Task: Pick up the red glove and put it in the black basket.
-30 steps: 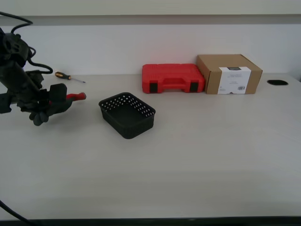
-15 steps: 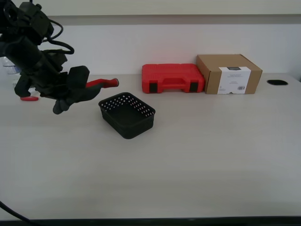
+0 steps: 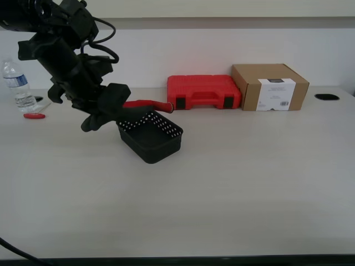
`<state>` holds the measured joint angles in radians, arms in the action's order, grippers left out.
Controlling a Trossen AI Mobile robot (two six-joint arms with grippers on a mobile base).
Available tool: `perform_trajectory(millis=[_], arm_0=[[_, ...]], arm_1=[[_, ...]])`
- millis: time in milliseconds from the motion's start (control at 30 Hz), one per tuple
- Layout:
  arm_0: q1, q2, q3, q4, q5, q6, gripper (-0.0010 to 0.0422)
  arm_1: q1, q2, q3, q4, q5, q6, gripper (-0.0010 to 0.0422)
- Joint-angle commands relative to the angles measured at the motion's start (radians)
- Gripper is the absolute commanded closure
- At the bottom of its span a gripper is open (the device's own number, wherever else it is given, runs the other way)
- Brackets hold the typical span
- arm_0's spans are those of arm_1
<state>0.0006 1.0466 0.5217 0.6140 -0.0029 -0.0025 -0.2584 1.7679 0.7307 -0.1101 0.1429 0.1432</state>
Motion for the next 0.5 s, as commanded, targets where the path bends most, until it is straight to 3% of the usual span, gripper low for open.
perform_trajectory(millis=[33, 500], arm_0=[[0.0, 0.0, 0.001, 0.004, 0.0, 0.003, 0.0412], [0.0, 0.0, 0.001, 0.003, 0.001, 0.003, 0.0412]], arm_1=[[-0.005, 0.011, 0.016, -0.015, -0.035, 0.016, 0.0413], [-0.046, 0.289, 0.258, -0.044, -0.023, 0.026, 0.0413]])
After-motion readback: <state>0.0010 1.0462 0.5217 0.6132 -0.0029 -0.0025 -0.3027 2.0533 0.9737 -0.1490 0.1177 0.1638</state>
